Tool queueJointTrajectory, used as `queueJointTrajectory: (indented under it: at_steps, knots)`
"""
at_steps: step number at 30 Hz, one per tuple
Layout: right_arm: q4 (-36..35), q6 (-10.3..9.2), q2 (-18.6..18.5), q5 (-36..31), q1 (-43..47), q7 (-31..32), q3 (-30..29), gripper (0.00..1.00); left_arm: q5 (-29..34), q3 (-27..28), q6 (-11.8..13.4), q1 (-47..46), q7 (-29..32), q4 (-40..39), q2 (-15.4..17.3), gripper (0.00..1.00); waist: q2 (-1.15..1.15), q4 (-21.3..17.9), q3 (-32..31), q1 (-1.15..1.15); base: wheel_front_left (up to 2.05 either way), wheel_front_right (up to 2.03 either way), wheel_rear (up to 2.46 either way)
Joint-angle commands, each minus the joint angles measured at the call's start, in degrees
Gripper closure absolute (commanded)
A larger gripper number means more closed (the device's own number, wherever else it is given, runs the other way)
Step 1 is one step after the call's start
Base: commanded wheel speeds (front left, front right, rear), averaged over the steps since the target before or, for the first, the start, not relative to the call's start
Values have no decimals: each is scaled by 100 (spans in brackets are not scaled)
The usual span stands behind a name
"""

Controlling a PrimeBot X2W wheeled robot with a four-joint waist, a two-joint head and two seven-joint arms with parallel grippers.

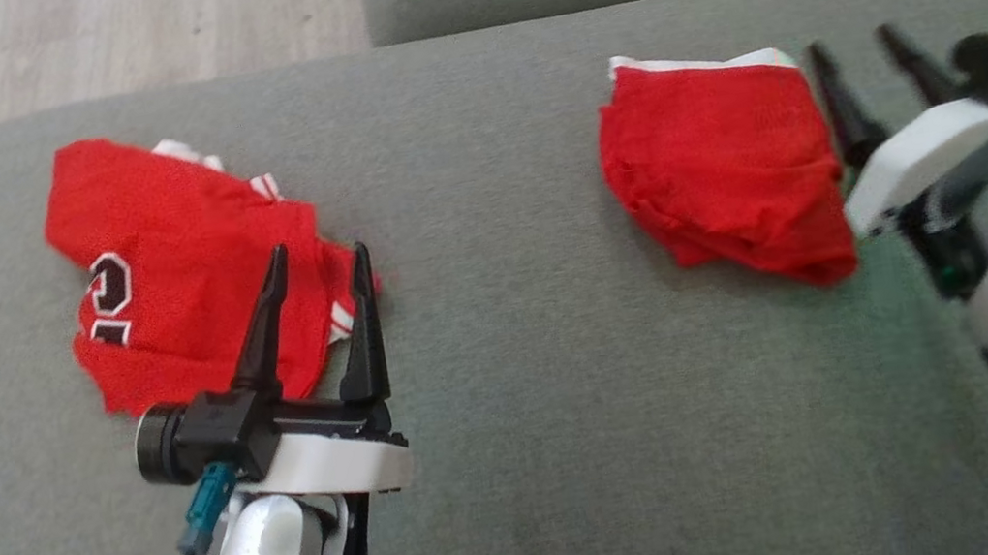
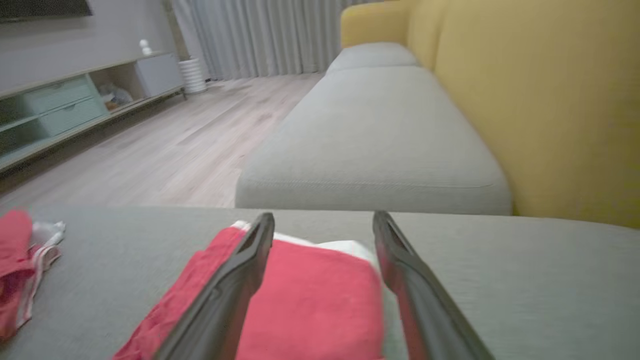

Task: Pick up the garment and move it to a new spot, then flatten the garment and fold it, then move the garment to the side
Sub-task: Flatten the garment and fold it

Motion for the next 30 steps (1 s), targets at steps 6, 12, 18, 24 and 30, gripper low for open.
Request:
queueJointTrajectory:
  at_steps: [6,12,18,24,30]
  knots:
    - [-909,-5,-273,-230,614,-382,-638,0,-32,241,44,-31,-30,-302,50,0,0,-368,-184,0,0,0,0]
    - [-1842,-5,158,-871,1641,-525,-1566,0,-13,244,28,128,-30,-281,47,0,0,-515,-227,0,0,0,0]
    - [-2714,-5,705,-1445,2346,-322,-2088,0,17,239,-9,196,-30,-263,46,0,0,-525,-129,0,0,0,0]
    - [-3308,-5,863,-1724,2221,159,-2083,100,82,194,-80,17,-30,-281,45,0,0,-293,246,0,0,0,0]
    - [-3044,-5,951,-1955,1538,581,-2266,100,99,105,-144,-203,-30,-262,44,0,0,71,739,0,0,0,0]
